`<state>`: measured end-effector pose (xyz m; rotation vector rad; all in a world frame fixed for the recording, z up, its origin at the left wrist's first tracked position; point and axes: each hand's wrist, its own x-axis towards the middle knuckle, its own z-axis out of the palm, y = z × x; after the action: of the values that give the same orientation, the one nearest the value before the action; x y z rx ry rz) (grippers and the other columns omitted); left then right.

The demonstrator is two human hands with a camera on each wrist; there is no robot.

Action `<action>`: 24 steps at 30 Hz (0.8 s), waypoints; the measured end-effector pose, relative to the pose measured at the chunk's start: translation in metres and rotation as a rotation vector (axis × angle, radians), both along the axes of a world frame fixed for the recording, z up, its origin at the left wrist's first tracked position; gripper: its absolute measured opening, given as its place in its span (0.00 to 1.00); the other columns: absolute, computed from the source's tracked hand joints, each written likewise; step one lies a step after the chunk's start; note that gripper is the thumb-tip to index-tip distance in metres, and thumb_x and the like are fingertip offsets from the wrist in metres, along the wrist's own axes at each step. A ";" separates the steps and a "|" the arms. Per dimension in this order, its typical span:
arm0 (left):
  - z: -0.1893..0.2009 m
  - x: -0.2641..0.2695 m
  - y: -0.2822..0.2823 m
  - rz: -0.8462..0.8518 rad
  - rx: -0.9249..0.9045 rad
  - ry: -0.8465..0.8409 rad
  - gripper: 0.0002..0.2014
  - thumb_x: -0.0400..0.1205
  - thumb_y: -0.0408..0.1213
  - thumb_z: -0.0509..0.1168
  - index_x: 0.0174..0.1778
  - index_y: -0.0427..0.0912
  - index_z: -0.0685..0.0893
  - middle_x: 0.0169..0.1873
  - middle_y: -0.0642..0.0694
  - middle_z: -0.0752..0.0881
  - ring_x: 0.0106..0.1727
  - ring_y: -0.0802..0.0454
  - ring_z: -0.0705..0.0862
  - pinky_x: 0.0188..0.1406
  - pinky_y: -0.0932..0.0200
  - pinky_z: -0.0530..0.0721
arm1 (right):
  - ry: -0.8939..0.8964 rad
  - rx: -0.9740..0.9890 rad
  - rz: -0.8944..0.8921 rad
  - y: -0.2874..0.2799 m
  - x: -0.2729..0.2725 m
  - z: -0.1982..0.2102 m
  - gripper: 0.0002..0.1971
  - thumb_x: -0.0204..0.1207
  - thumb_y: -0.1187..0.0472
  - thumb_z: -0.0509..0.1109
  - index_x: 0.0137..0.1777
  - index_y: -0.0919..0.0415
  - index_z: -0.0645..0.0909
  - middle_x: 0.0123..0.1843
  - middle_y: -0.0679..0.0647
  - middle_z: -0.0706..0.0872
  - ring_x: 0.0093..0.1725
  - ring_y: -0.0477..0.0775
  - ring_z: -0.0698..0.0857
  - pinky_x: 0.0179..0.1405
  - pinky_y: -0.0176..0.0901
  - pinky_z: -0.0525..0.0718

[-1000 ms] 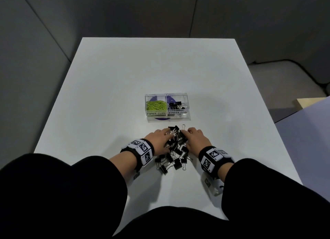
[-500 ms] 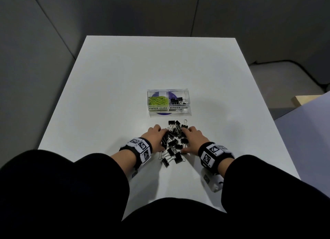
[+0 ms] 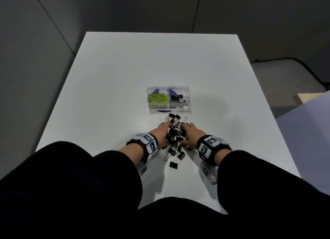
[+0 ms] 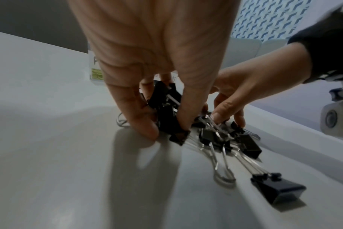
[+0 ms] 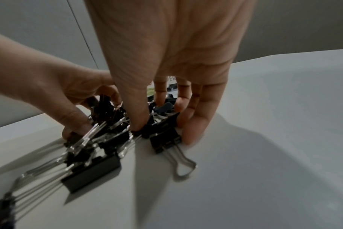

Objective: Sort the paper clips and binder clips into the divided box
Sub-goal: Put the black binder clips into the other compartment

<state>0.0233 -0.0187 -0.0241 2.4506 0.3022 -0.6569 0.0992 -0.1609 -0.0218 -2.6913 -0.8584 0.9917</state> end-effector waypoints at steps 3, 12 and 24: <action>-0.002 0.003 0.001 -0.045 0.005 0.017 0.34 0.74 0.27 0.69 0.74 0.47 0.64 0.67 0.37 0.70 0.58 0.35 0.82 0.57 0.46 0.84 | 0.023 0.000 0.020 0.001 0.003 -0.001 0.29 0.72 0.55 0.73 0.71 0.55 0.66 0.69 0.62 0.69 0.58 0.67 0.82 0.57 0.54 0.82; -0.007 0.006 0.005 0.043 -0.037 -0.070 0.22 0.73 0.31 0.72 0.60 0.37 0.72 0.60 0.38 0.78 0.58 0.41 0.80 0.55 0.55 0.77 | 0.039 0.054 -0.009 0.002 0.006 0.000 0.20 0.70 0.56 0.76 0.46 0.58 0.65 0.52 0.57 0.68 0.41 0.58 0.77 0.45 0.51 0.79; -0.005 0.000 0.011 0.056 0.006 -0.097 0.18 0.82 0.33 0.63 0.68 0.39 0.73 0.66 0.38 0.79 0.65 0.42 0.79 0.65 0.52 0.75 | 0.049 0.122 -0.041 -0.007 0.002 0.001 0.09 0.74 0.63 0.71 0.43 0.60 0.71 0.49 0.58 0.72 0.46 0.55 0.74 0.49 0.43 0.72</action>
<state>0.0232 -0.0080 -0.0287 2.4617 0.3332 -0.5122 0.1014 -0.1676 -0.0210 -2.5615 -0.8234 0.9588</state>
